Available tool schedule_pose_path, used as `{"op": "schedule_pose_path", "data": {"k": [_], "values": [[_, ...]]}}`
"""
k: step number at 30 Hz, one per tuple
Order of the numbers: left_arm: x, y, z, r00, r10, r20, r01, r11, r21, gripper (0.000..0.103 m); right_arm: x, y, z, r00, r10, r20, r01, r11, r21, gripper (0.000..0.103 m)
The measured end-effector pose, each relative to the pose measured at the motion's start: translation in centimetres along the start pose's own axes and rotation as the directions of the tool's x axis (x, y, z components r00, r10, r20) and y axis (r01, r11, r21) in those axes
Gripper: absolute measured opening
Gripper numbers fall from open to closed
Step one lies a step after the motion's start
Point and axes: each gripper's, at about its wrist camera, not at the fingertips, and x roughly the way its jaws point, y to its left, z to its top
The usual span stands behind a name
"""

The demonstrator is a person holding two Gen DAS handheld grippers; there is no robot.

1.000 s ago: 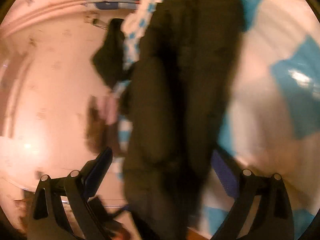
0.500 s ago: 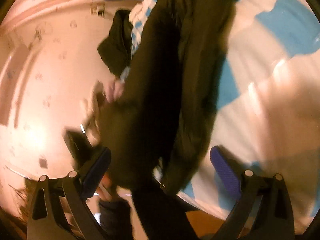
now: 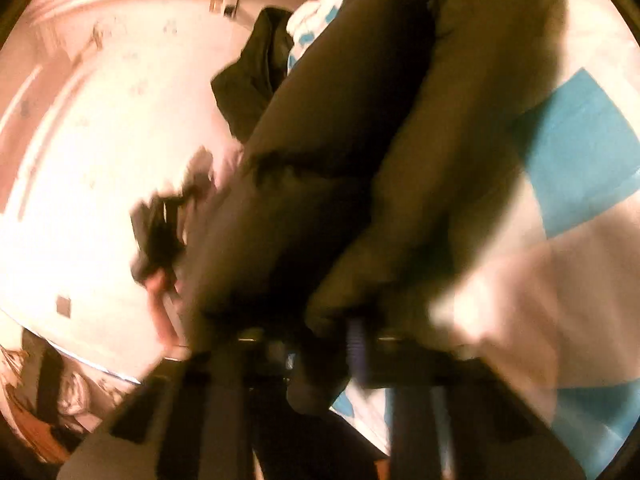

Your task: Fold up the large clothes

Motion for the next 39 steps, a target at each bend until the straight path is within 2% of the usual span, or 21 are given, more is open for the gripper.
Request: {"op": "schedule_pose_path", "data": {"k": [2, 5, 12, 13, 15, 17, 18, 19, 20, 21, 22, 26, 30, 32, 33, 34, 36, 38, 39], "values": [[-1.0, 0.5, -0.3, 1.0, 0.011, 0.007, -0.011, 1.0, 0.008, 0.095, -1.2, 0.5, 0.5, 0.999, 0.036, 0.034, -0.036, 0.999, -0.01, 0.012], [-2.7, 0.9, -1.3, 1.0, 0.014, 0.001, -0.014, 1.0, 0.02, 0.095, -4.4, 2.3, 1.3, 0.993, 0.089, 0.084, -0.084, 0.994, -0.064, 0.011], [-5.3, -0.4, -4.9, 0.999, -0.017, -0.043, 0.019, 0.997, 0.07, 0.095, -15.4, 5.9, 1.6, 0.978, 0.077, 0.194, -0.038, 0.979, -0.198, 0.011], [-5.5, -0.9, -5.7, 0.998, -0.023, -0.054, 0.028, 0.996, 0.086, 0.095, -15.9, 6.1, 1.5, 0.976, 0.066, 0.206, -0.024, 0.98, -0.198, 0.011], [-5.7, -1.6, -6.8, 0.997, -0.031, -0.072, 0.039, 0.993, 0.108, 0.095, -19.7, 4.8, 1.7, 0.971, -0.012, 0.24, 0.056, 0.982, -0.181, 0.01], [-5.8, -2.3, -8.1, 0.995, -0.037, -0.098, 0.05, 0.989, 0.136, 0.095, -21.9, 2.4, 2.4, 0.966, -0.104, 0.236, 0.132, 0.986, -0.106, 0.014], [-5.7, -2.6, -8.5, 0.994, -0.028, -0.107, 0.044, 0.988, 0.15, 0.095, -22.2, 0.6, 2.5, 0.969, -0.139, 0.205, 0.152, 0.987, -0.052, 0.014], [-5.7, -2.9, -8.9, 0.993, -0.02, -0.113, 0.038, 0.986, 0.16, 0.095, -22.4, -1.0, 2.4, 0.968, -0.179, 0.177, 0.182, 0.983, -0.002, 0.023], [-5.6, -3.0, -9.3, 0.993, -0.011, -0.119, 0.031, 0.985, 0.171, 0.095, -22.3, -2.7, 2.5, 0.961, -0.243, 0.135, 0.238, 0.97, 0.054, 0.05], [-5.6, -3.0, -9.7, 0.992, -0.001, -0.127, 0.023, 0.984, 0.178, 0.095, -21.8, -3.4, 2.8, 0.953, -0.283, 0.112, 0.276, 0.958, 0.073, 0.061], [-5.6, -2.9, -10.1, 0.991, 0.01, -0.134, 0.014, 0.983, 0.182, 0.095, -21.6, -4.2, 2.5, 0.938, -0.332, 0.097, 0.327, 0.943, 0.069, 0.066], [-6.1, -1.3, -11.2, 0.986, 0.058, -0.153, -0.029, 0.983, 0.181, 0.095, -19.9, -4.8, 1.9, 0.928, -0.367, 0.067, 0.365, 0.93, 0.044, 0.066], [-7.0, 2.0, -11.9, 0.98, 0.093, -0.173, -0.069, 0.988, 0.139, 0.095, -17.6, -2.9, 2.4, 0.888, -0.458, 0.032, 0.459, 0.886, -0.057, 0.066], [-7.3, 3.8, -12.1, 0.979, 0.07, -0.194, -0.057, 0.996, 0.075, 0.095, -17.7, -2.0, 2.6, 0.867, -0.496, 0.048, 0.498, 0.864, -0.072, 0.066], [-7.4, 5.0, -12.4, 0.977, 0.037, -0.209, -0.033, 0.999, 0.023, 0.095, -18.2, -1.9, 2.3, 0.856, -0.512, 0.066, 0.516, 0.853, -0.078, 0.066], [-7.2, 5.8, -12.8, 0.975, 0.006, -0.222, -0.008, 1.0, -0.008, 0.095, -18.2, -2.2, 1.9, 0.854, -0.516, 0.067, 0.52, 0.85, -0.081, 0.067], [-6.5, 6.6, -13.6, 0.966, -0.038, -0.257, 0.028, 0.999, -0.04, 0.095, -17.9, -3.0, 1.7, 0.863, -0.504, 0.034, 0.505, 0.86, -0.072, 0.07], [-5.1, 6.8, -14.7, 0.953, -0.046, -0.3, 0.037, 0.999, -0.035, 0.095, -16.2, -2.7, 1.7, 0.859, -0.512, 0.009, 0.511, 0.854, -0.097, 0.077], [-4.6, 6.7, -15.1, 0.949, -0.053, -0.31, 0.044, 0.998, -0.035, 0.095, -15.7, -2.6, 1.6, 0.859, -0.512, -0.002, 0.508, 0.853, -0.118, 0.078]]}}
